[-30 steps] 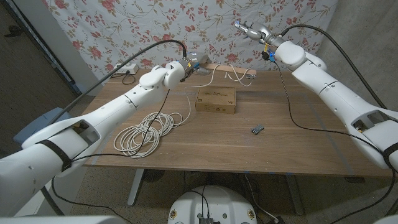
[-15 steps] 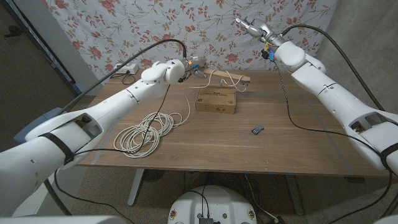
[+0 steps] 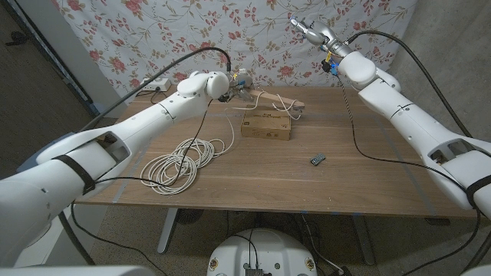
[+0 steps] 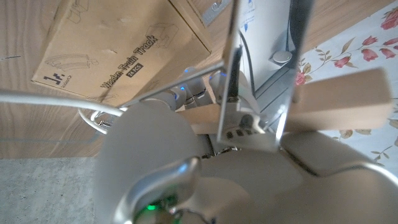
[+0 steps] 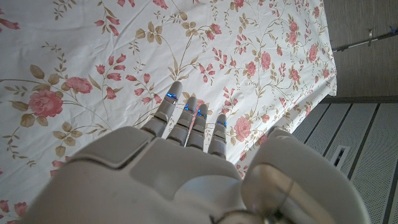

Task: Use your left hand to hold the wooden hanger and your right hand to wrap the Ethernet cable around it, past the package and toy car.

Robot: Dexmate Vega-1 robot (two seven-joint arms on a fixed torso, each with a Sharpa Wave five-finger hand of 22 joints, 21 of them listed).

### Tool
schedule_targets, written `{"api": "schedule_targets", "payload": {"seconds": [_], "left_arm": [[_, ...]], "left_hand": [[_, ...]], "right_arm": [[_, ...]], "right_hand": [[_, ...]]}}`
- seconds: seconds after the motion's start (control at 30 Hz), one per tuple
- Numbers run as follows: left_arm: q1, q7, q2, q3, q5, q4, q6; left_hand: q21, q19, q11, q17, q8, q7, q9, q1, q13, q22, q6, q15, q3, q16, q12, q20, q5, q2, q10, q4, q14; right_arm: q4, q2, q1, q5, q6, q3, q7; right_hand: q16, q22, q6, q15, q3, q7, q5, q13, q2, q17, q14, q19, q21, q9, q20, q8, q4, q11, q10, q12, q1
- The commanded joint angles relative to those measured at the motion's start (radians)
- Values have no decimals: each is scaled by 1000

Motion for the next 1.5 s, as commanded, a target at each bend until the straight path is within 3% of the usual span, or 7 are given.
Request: {"api": "schedule_targets", "payload": {"seconds": [0.03, 0.37, 0.6, 0.83, 1.07, 1.27, 1.5], "left_arm": [[-72, -169, -28, 65, -13, 40, 84], [-114, -229, -38, 133, 47, 42, 139], [-134, -276, -45, 170, 97, 34, 180], [-142, -307, -49, 220, 211, 7, 251], [-130, -320, -39, 218, 255, -20, 266], [-100, -293, -10, 192, 285, -73, 268], [-31, -211, 25, 102, 245, -141, 266]], "left_hand": [[-1, -39, 5, -136, -48, 14, -37, 21, -56, -32, -24, -30, 28, -130, -33, 2, -52, 56, -38, -6, 2], [-93, -125, 27, -310, -164, 36, -95, -1, -238, -155, -122, -12, -58, -283, -156, 32, -193, 20, -148, -31, -121], [-183, -255, 49, -581, -211, 34, -132, -39, -377, -203, -179, -18, -80, -555, -253, 77, -248, -27, -241, -22, -209], [-281, -362, 41, -736, -208, 28, -162, -147, -477, -207, -242, 19, -173, -782, -363, 110, -287, -151, -382, 1, -385], [-339, -414, 43, -797, -237, 12, -199, -199, -539, -204, -401, 59, -249, -895, -459, 129, -264, -211, -502, -5, -536], [-431, -485, 81, -854, -251, -1, -279, -253, -611, -208, -696, 111, -352, -965, -586, 156, -209, -244, -681, -7, -707], [-503, -531, 107, -886, -243, 0, -355, -424, -657, -204, -838, 151, -492, -974, -611, 178, -142, -273, -794, 25, -801]], "right_arm": [[0, 2, -8, 1, 27, 7, -8], [-6, -1, -17, 0, 40, 13, -14], [-9, -3, -21, -4, 49, 16, -18], [-25, -7, -30, -7, 44, 20, -23], [-49, -15, -41, -13, 33, 24, -28], [-69, -21, -49, -20, 19, 26, -32], [-89, -24, -57, -24, 4, 28, -34]], "right_hand": [[6, 2, 12, 1, -7, -3, 8, 0, -1, -1, 18, 11, -4, 1, 2, 8, 4, 0, 9, -4, -5], [7, 2, 15, 4, -10, -3, 11, -2, 1, -6, 30, 19, -9, 0, 4, 7, 2, 0, 22, -6, -8], [9, 2, 19, 0, -12, -3, 13, -3, 2, -9, 41, 31, -10, 0, 6, 7, 1, 0, 27, -8, -11], [11, 3, 20, -2, -14, -2, 14, -3, 3, -11, 49, 34, -14, 0, 7, 7, 0, 3, 32, -10, -13], [10, 3, 21, -2, -16, -1, 16, -4, 3, -14, 51, 37, -18, -1, 7, 6, -1, 4, 36, -12, -15], [9, 3, 22, -1, -17, -1, 17, -5, 4, -16, 53, 39, -21, -1, 9, 6, -2, 4, 36, -15, -16], [7, 3, 22, -1, -19, -1, 18, -5, 4, -18, 53, 42, -24, -1, 11, 5, -3, 5, 38, -18, -16]]}}
